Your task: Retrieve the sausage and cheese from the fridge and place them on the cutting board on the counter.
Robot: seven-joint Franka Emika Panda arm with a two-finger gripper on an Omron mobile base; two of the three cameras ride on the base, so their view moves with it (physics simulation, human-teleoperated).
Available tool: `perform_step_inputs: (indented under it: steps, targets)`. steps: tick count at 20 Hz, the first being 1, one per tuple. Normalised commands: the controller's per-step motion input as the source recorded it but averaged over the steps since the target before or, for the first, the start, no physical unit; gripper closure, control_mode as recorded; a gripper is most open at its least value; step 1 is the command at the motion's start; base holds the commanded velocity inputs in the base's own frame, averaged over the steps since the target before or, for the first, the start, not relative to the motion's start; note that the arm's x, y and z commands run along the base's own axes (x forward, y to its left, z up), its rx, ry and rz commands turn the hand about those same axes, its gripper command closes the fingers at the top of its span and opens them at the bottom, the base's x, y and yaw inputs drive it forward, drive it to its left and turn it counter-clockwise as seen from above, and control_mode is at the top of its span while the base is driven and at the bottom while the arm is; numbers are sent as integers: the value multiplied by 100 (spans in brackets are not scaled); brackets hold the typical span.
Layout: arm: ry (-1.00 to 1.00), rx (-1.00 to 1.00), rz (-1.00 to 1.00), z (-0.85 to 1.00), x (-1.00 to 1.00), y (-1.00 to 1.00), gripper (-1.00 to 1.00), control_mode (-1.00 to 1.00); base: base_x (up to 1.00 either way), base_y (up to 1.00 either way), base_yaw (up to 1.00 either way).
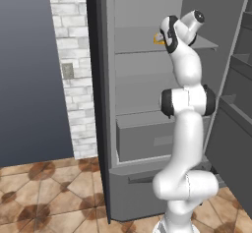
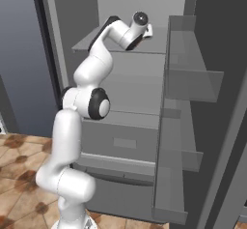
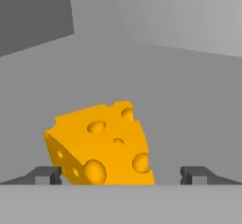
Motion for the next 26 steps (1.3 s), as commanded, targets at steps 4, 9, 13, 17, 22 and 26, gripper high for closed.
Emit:
perform_step_inputs:
  steps: [4, 9, 13, 17, 22, 26]
  targets:
    - [0, -5, 3, -4, 21, 0, -100, -100, 0, 0, 0]
    - [5, -4, 0, -21, -2, 5, 100, -100, 0, 0, 0]
    - [7, 0, 0, -33, -20, 3, 100, -100, 0, 0, 0]
    - [-2, 0, 0, -30, -31, 11, 100, -100, 0, 0, 0]
    - [-15, 0, 0, -28, -62, 17, 100, -100, 0, 0, 0]
    - [-26, 0, 0, -40, -76, 26, 100, -100, 0, 0, 0]
